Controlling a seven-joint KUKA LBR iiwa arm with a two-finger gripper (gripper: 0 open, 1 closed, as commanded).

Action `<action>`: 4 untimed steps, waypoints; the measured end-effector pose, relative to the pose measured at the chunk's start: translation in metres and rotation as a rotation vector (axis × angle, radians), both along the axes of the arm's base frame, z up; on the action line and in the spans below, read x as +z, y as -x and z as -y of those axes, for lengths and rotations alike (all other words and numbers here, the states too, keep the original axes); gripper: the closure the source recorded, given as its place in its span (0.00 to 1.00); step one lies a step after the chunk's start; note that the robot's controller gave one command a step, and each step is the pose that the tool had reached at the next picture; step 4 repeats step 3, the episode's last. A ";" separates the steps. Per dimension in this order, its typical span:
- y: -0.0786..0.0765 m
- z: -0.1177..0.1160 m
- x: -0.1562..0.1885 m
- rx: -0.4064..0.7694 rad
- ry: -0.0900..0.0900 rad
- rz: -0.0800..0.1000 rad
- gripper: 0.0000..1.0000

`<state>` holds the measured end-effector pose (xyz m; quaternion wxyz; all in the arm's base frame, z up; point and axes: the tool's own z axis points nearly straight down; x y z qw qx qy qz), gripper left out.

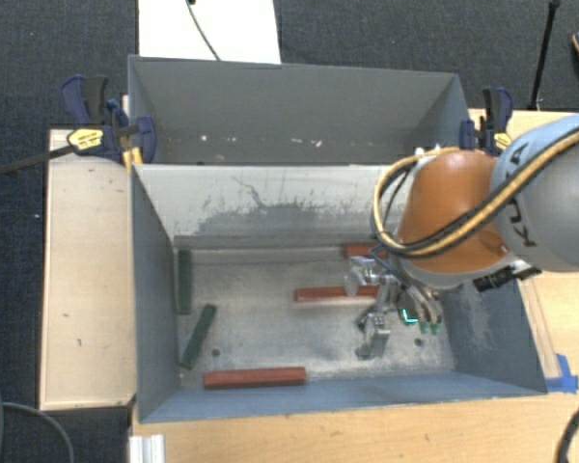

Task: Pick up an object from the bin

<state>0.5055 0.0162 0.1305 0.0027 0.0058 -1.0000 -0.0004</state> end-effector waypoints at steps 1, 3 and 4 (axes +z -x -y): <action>-0.051 0.042 -0.061 0.017 0.002 0.009 0.00; -0.055 0.062 0.081 0.043 0.002 0.017 1.00; -0.055 0.062 0.081 0.043 0.002 0.017 1.00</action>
Offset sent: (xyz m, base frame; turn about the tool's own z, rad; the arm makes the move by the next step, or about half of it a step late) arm 0.0499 -0.0392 -0.0583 -0.0206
